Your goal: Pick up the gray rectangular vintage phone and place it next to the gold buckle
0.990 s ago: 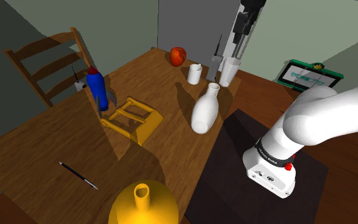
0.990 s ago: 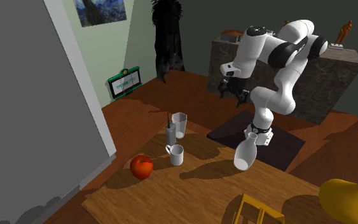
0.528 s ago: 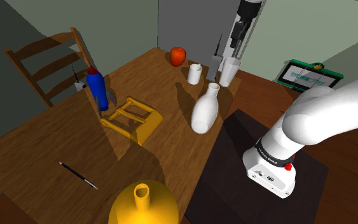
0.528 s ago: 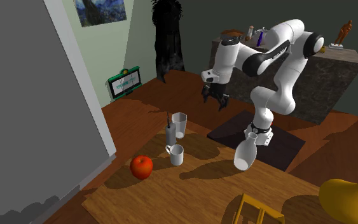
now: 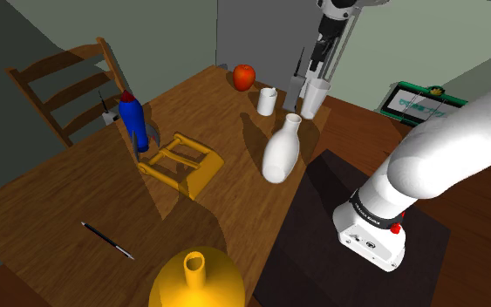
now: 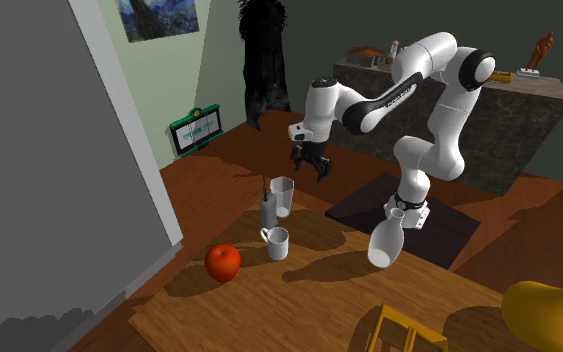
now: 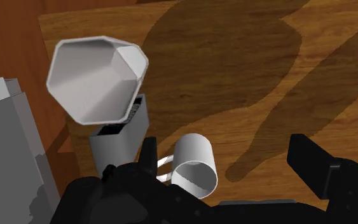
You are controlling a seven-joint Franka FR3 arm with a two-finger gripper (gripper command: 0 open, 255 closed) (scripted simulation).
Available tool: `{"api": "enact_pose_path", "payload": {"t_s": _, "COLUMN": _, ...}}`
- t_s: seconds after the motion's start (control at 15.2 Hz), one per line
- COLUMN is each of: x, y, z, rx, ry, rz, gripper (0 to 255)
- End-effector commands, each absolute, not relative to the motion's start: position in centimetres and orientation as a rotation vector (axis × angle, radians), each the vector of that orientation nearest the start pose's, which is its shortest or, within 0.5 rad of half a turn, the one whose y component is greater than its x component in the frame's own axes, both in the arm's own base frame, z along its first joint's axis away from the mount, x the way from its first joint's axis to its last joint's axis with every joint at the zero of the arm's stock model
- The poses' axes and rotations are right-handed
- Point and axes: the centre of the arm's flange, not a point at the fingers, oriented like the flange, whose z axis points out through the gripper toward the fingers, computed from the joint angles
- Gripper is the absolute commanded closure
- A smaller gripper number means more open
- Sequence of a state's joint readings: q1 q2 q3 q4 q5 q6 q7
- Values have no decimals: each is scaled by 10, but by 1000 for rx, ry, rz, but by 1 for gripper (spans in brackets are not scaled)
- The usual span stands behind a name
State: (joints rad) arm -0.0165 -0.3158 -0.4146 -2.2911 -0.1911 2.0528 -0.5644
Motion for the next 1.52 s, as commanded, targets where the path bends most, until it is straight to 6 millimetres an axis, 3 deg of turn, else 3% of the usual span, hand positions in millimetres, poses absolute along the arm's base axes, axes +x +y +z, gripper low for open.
{"api": "enact_pose_path", "payload": {"t_s": 0.0, "x": 429, "y": -232, "z": 456, "rx": -3179, "ry": -393, "rz": -59, "gripper": 0}}
{"api": "enact_pose_path", "payload": {"t_s": 0.73, "x": 501, "y": -330, "z": 379, "rx": -3119, "ry": -491, "rz": -120, "gripper": 0}}
{"api": "enact_pose_path", "payload": {"t_s": 1.19, "x": 504, "y": -330, "z": 342, "rx": -3119, "ry": -491, "rz": -120, "gripper": 0}}
{"api": "enact_pose_path", "payload": {"t_s": 1.45, "x": 504, "y": -330, "z": 339, "rx": -3119, "ry": -491, "rz": -120, "gripper": 0}}
